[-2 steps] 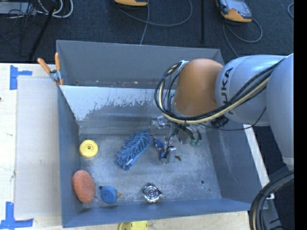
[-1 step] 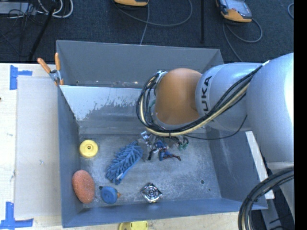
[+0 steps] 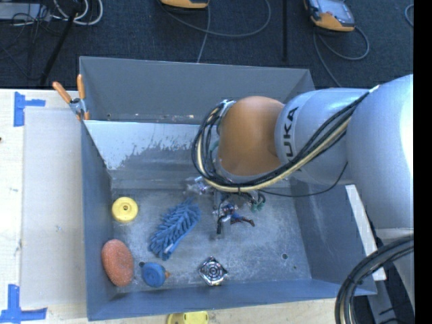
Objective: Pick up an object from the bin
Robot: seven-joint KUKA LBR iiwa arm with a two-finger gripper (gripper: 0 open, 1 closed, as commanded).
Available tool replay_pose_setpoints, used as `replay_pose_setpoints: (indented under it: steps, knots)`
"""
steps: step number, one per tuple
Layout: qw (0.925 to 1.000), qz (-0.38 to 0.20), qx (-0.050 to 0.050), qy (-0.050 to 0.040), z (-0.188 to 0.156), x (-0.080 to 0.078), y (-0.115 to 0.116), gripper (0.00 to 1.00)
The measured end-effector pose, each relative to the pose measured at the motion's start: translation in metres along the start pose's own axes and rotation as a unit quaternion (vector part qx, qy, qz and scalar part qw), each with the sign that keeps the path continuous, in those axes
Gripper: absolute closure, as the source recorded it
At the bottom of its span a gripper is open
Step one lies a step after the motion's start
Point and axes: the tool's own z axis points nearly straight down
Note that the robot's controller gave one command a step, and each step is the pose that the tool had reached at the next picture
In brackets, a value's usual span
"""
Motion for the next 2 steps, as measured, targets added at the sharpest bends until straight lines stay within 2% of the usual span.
replay_pose_setpoints:
  steps: [1,2]
  knots:
    - [1.0000,0.000,0.000,0.0000,0.000,0.000,0.000,0.00]
    - [0.9993,-0.037,0.001,0.0006,-0.001,-0.008,0.012,0.00]
